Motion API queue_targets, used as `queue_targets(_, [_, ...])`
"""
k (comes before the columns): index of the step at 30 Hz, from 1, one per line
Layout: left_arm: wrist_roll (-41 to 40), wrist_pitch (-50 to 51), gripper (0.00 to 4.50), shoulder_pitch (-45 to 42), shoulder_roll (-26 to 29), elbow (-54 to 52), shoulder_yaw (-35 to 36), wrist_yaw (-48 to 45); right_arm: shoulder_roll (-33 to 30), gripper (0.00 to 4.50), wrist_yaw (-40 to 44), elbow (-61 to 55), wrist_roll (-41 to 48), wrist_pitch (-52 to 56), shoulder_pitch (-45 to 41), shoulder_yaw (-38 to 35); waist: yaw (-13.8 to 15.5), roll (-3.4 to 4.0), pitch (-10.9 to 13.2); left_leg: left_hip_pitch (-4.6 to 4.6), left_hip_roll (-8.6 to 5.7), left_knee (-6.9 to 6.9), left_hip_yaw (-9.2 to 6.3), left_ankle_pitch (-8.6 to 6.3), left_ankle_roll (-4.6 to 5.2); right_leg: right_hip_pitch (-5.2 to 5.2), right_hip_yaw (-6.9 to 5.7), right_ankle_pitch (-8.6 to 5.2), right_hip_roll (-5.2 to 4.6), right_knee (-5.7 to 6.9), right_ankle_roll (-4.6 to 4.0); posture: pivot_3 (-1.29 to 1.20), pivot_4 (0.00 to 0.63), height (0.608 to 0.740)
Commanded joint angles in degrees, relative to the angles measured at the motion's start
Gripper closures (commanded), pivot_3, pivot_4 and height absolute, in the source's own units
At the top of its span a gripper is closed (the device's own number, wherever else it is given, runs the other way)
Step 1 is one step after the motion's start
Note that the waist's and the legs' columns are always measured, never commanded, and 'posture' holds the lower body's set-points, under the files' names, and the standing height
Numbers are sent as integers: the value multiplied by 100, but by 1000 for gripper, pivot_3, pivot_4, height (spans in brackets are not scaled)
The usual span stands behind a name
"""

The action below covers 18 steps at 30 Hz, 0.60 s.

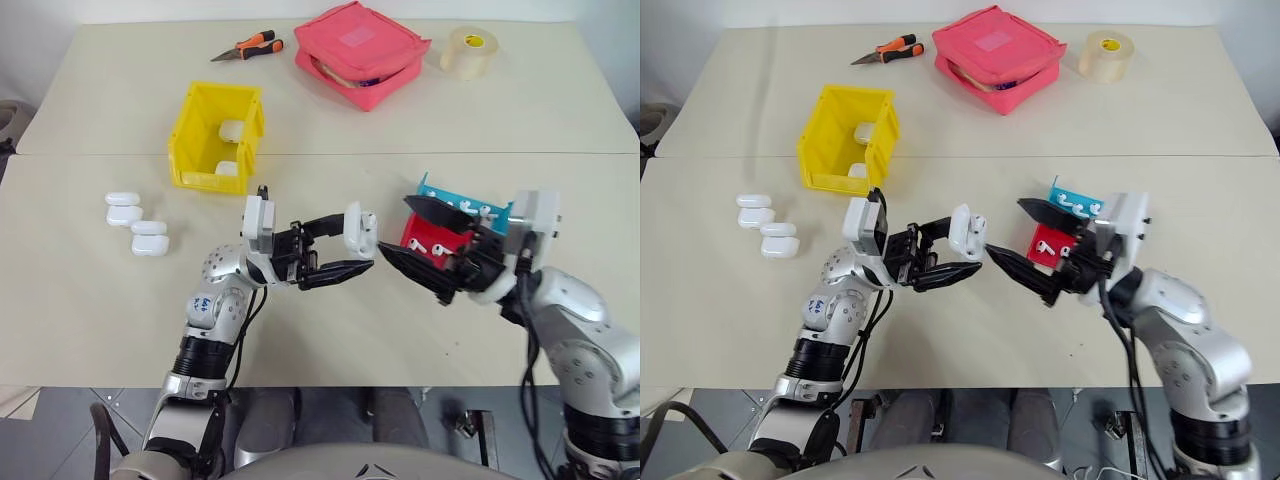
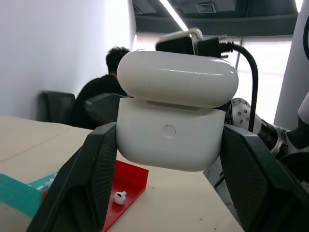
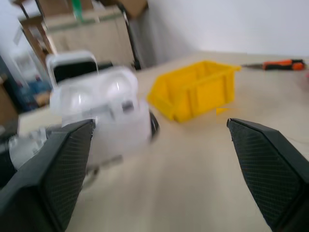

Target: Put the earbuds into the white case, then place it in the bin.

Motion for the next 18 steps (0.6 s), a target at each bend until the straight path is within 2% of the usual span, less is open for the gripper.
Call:
queue_targets(1, [45,-311,1693,130,134,86,153,-118,-451,28,547,-29,-420,-516,688,-923,-4,0,0,-2,-1,-1,3,0,1,0,0,0,0,-2,0,0,150,740])
queue_targets(7, [116,-629,1693,166,223,238,280,-111,-584,28,1514,1340,-2041,-2687,1859,-1660,-7,-5,2,5,0,-2,15,1,5,6,6,1,1,-2,3,0,150,740])
queue_targets(9, [39,-598,1693,188,291,207,403,-33,-454,28,1642,1831,-2223,-3280,2019,-1886,-15,-4,2,9,1,-4,21,1,5,6,12,2,1,-2,3,0,150,740])
queue_targets(15, [56,-638,1693,348,419,79,513,81,-390,28,1411,2199,-2248,-3402,1954,-1933,-65,-1,1,17,9,-7,29,2,3,5,20,2,5,2,3,0,150,740])
queue_targets(18, [86,-680,1693,381,386,19,483,144,-631,28,1407,2225,-2247,-3097,1709,-1749,-38,-1,1,16,8,-5,28,2,3,5,20,2,4,1,3,0,150,740])
